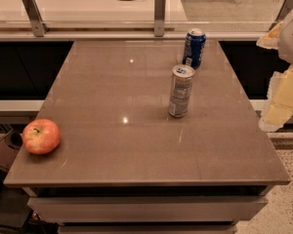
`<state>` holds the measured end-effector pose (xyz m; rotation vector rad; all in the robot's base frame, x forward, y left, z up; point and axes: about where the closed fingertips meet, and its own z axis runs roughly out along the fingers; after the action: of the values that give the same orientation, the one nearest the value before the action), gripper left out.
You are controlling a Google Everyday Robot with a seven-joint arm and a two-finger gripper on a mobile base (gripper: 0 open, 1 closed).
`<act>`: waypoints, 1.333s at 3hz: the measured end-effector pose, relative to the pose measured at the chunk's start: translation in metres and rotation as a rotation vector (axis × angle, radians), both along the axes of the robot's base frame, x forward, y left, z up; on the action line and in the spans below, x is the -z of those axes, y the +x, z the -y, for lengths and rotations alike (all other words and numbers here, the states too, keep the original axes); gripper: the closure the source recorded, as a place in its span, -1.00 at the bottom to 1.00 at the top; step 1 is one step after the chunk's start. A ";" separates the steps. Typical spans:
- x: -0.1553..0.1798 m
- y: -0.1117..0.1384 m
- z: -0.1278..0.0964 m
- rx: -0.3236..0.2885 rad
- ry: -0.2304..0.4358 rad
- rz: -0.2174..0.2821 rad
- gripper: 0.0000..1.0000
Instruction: Move pepsi can near apple
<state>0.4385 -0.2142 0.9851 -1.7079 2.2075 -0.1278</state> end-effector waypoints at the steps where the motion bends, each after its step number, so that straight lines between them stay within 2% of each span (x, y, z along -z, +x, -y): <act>1: -0.003 0.002 0.001 0.003 0.012 0.017 -1.00; 2: -0.005 0.013 0.007 0.033 0.073 0.067 -1.00; 4: 0.012 0.054 0.027 0.126 0.287 0.230 -1.00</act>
Offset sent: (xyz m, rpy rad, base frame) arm 0.0330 -0.0191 0.0055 0.1807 -0.1402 -0.0862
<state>0.4926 -0.2417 0.9732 -1.3323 2.0487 -0.0331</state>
